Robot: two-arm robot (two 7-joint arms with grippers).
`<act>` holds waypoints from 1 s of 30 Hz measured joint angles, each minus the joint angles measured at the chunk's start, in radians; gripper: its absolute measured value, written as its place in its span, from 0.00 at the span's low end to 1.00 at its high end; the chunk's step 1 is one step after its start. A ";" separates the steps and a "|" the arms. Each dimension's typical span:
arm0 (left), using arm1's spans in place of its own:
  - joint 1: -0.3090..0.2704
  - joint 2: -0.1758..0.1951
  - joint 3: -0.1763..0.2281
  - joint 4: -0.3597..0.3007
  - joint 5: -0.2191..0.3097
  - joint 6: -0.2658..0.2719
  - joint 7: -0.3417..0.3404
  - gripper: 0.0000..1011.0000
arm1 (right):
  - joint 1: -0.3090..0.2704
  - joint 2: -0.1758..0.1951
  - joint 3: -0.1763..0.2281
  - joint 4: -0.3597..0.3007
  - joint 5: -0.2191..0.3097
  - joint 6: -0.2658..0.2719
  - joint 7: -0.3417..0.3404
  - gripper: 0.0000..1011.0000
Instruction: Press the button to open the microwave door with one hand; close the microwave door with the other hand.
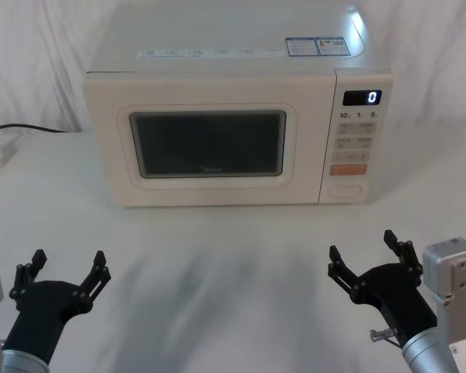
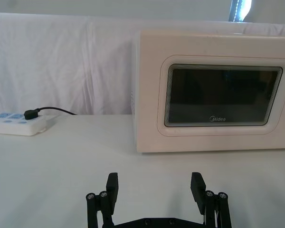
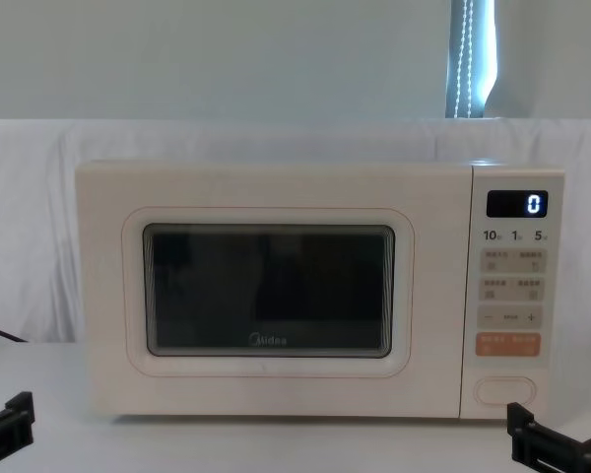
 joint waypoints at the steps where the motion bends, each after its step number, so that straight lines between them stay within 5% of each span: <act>1: 0.000 0.000 0.000 0.000 0.000 0.000 0.000 0.99 | 0.000 0.000 0.000 0.000 0.000 0.000 0.000 0.99; 10: 0.000 0.000 0.000 0.000 0.000 0.000 0.000 0.99 | 0.000 0.000 0.000 0.000 0.000 0.000 0.000 0.90; 30: 0.000 0.000 0.000 0.000 0.000 0.000 0.000 0.99 | 0.000 0.000 0.000 0.000 0.000 0.000 0.000 0.30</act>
